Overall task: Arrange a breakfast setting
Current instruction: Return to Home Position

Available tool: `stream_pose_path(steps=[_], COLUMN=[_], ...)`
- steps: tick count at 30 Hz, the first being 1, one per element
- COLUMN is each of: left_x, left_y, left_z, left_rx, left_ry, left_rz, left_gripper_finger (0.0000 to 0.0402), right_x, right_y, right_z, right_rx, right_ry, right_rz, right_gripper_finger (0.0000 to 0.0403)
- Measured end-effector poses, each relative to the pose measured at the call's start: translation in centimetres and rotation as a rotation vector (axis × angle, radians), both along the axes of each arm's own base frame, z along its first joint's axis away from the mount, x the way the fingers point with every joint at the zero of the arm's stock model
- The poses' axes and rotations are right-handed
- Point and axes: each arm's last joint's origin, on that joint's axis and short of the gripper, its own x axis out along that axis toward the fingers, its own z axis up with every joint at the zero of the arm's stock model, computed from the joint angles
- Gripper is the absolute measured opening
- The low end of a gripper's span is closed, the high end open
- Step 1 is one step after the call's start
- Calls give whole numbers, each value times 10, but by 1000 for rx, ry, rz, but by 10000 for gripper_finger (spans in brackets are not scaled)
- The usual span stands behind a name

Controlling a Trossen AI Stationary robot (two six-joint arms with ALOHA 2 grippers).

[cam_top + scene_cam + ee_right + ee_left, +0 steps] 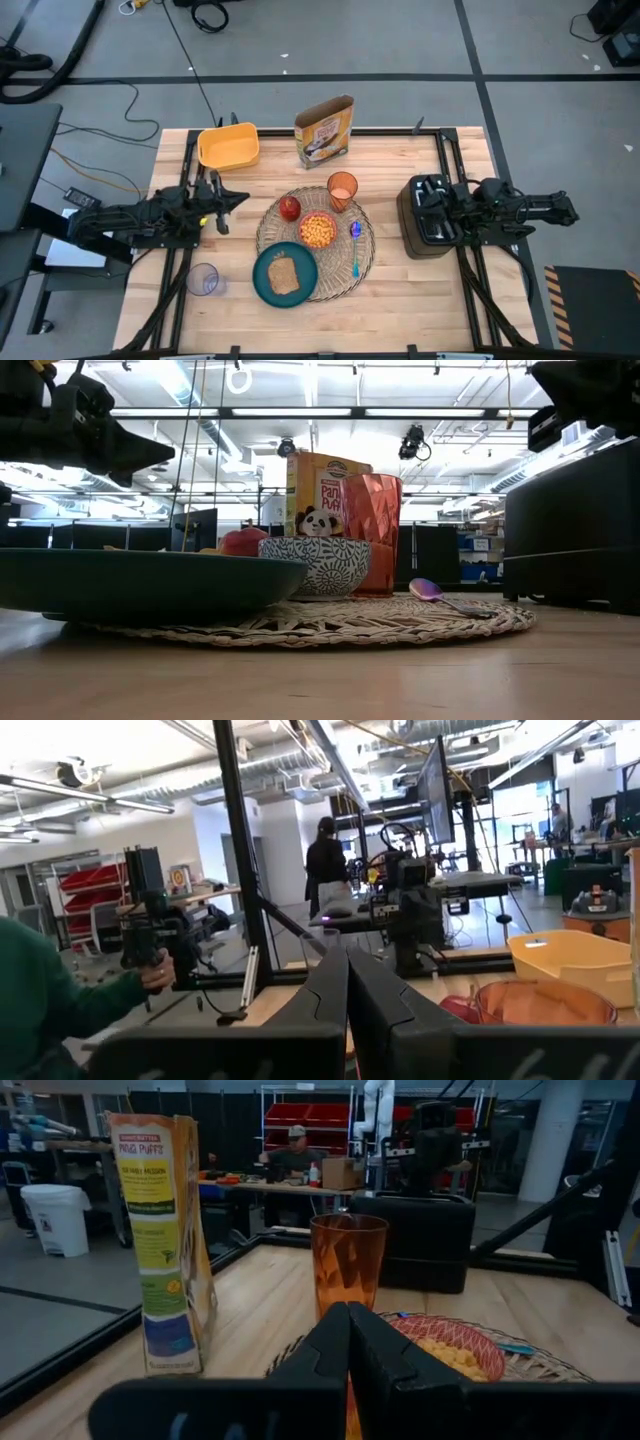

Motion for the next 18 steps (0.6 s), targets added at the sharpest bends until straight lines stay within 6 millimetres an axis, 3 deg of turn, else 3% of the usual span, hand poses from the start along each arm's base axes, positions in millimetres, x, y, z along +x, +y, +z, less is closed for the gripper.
stream_pose_path(steps=[18], left_x=[0], left_y=[-1], left_z=[-1], left_rx=[-64], left_ry=[-6], left_rz=[-38], left_gripper_finger=[7], right_x=[7], right_y=[-4], right_z=[-25], right_rx=[11], right_ry=[85], right_rz=[-160], right_gripper_finger=[7])
